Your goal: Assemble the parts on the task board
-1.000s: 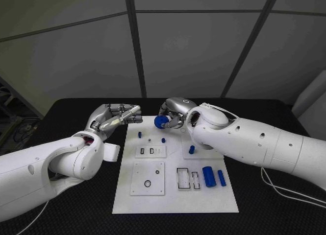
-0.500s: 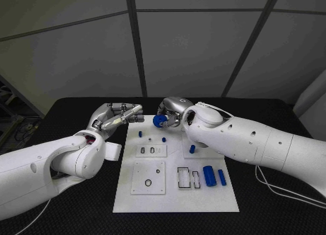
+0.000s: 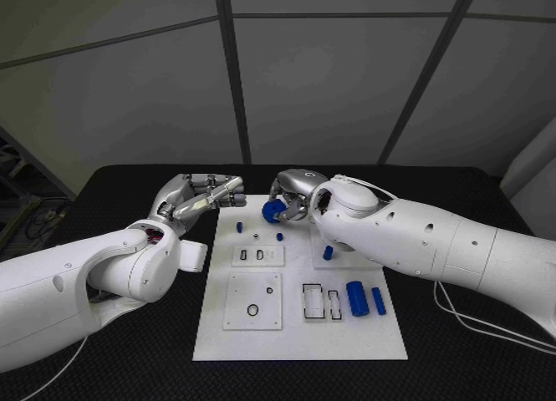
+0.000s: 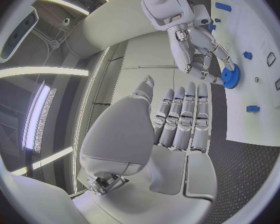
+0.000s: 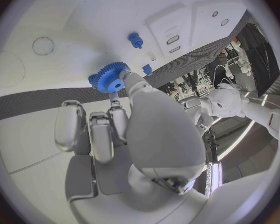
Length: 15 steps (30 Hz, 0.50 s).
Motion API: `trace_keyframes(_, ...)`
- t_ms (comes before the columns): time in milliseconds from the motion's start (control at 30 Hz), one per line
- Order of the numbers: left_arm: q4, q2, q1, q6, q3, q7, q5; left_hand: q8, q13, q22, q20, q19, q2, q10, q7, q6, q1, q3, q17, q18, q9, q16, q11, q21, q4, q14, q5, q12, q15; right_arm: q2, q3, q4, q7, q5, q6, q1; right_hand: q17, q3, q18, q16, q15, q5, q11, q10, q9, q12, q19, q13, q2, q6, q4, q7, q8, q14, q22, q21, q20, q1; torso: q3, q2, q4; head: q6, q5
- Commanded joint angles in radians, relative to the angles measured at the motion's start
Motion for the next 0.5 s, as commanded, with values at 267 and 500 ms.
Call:
trace_keyframes(267,0.000,0.001,0.002,0.012,0.001,0.000,-0.007,-0.006,-0.001,-0.002,0.002,-0.006,0.004,-0.007,0.003,-0.001,-0.007,-0.002,0.002,-0.024,-0.001,-0.002,-0.001,0.002,-0.003,-0.002,-0.007,-0.007,0.001,0.013,-0.001,-0.020,0.006,-0.007,0.037,0.002,0.263,0.029,-0.019,0.006,0.009,-0.012,0.023,-0.024,0.003,-0.022,0.001,-0.003,-0.015,-0.046,0.007,0.012,-0.039,0.104,-0.002,0.003,0.014,-0.026,-0.0008,0.000,0.0006,-0.001,0.001)
trace_keyframes(500,-0.001,0.001,0.003,0.012,0.001,-0.001,-0.007,-0.006,-0.001,-0.002,0.002,-0.006,0.004,-0.007,0.003,-0.001,-0.007,-0.002,0.002,-0.024,-0.001,-0.002,-0.001,0.002,-0.003,-0.002,-0.007,-0.007,0.001,0.019,-0.002,-0.031,0.006,-0.007,0.038,0.002,0.263,0.028,-0.018,0.006,0.031,-0.056,0.047,-0.050,-0.021,-0.045,-0.002,-0.030,-0.033,-0.144,0.010,0.036,-0.094,0.104,-0.005,0.001,0.035,-0.044,-0.0002,0.000,0.0011,0.000,0.001)
